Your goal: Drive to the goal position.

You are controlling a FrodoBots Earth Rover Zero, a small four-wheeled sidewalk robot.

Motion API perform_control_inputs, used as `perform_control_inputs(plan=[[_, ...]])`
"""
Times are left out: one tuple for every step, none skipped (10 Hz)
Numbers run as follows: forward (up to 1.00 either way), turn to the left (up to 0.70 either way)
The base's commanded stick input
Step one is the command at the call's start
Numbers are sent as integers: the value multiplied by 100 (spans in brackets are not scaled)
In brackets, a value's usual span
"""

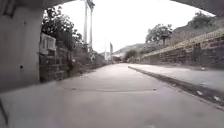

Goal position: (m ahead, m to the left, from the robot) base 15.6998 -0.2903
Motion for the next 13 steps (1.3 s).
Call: perform_control_inputs(plan=[[70, 0], [70, 0], [70, 0], [70, 0], [70, 0], [70, 0], [70, 0], [70, 0], [70, 0], [70, 0], [70, 0], [70, 0], [70, 0]])
